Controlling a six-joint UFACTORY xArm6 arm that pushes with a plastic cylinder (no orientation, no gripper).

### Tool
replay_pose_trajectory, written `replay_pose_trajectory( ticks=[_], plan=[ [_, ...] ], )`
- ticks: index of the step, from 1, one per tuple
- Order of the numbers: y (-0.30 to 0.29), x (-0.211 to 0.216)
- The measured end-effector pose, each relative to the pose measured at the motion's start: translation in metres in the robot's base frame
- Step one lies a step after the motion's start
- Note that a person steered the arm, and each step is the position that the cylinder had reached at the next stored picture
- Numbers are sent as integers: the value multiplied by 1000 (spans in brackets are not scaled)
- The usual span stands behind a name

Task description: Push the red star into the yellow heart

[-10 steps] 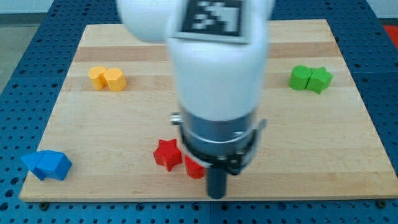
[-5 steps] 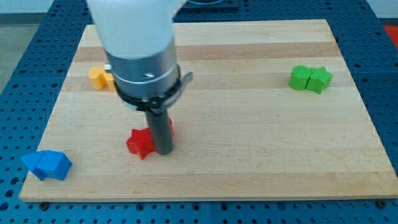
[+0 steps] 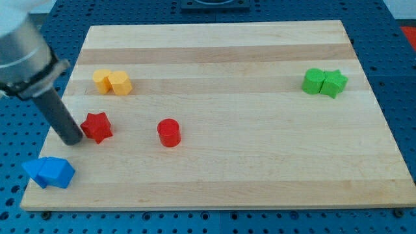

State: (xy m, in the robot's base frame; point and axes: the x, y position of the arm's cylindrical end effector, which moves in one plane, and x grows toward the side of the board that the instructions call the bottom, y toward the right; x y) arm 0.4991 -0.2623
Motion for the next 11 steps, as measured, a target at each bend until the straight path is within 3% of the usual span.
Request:
replay_pose_trajectory(
  ticks=[1, 2, 3, 4, 6, 8, 9, 11],
  plan=[
    [-5, 1],
    [12, 29],
    [58, 39],
    [80, 31],
    [45, -26],
    [53, 2],
    [32, -10],
    [28, -67]
  ],
)
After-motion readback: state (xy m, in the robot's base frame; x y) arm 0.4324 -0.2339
